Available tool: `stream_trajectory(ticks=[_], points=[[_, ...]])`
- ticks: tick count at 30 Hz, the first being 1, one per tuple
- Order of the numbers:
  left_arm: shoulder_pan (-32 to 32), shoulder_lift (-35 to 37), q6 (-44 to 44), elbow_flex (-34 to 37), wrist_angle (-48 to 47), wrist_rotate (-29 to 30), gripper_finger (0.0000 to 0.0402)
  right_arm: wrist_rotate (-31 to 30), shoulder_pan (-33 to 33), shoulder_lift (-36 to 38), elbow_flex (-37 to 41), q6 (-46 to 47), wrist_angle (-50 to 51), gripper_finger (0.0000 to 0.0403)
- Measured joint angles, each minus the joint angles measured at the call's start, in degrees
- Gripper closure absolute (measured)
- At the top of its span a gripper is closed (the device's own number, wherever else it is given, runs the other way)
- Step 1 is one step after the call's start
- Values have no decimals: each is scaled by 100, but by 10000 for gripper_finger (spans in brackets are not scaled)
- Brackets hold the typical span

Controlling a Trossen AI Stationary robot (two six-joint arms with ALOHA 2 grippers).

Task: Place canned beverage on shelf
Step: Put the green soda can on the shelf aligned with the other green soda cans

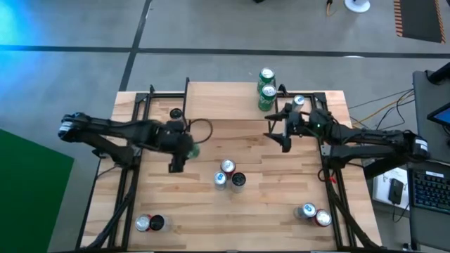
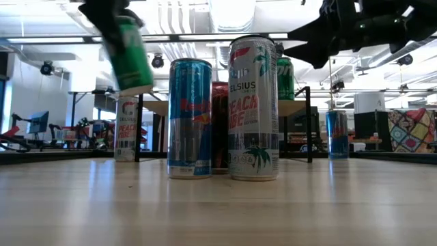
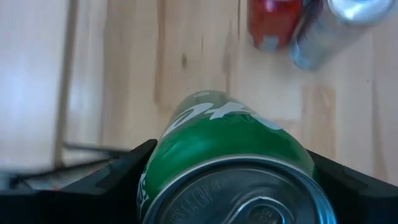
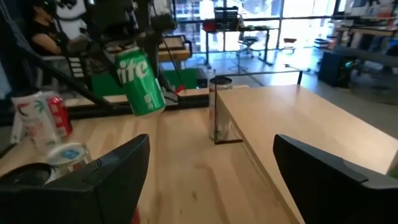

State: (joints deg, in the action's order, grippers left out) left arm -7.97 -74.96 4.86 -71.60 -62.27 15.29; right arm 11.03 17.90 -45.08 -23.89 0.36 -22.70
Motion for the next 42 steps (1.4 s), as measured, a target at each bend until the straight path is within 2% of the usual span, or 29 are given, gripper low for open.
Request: stream_trajectory(ticks=[4,6,11,18,23,28,35,42], points=[[269,-398,-764,-451,211,-23,107,-778,-549,0,42,-146,-8,74],[383,-572,-1069,-677,329,-96,107,-968,-760,-25,66,-134,-13,74],[608,-1026,-1543,-1188,448,-435,107,-974,-1158,-232,158,147,-112,74],[782,-1606,-2029,-1663,609,-740,107,-1156,-1509,-734,582,483,-1150,74],[1009,-1739,-2280,-1689,1038,-770,106,-1614,-1601,-1035,715,485,-1294,74],[1323,-1825,-2288,-1687,1360,-1282,106,-1663,-1652,-1285,650,501,-1423,74],[1540,-1930,-2388,-1687,1651,-1489,106,-1663,-1652,-1848,95,173,-1410,74],[1596,-2027,-2386,-1685,1713,-1547,106,-1659,-1652,-2366,-468,249,-1394,74]])
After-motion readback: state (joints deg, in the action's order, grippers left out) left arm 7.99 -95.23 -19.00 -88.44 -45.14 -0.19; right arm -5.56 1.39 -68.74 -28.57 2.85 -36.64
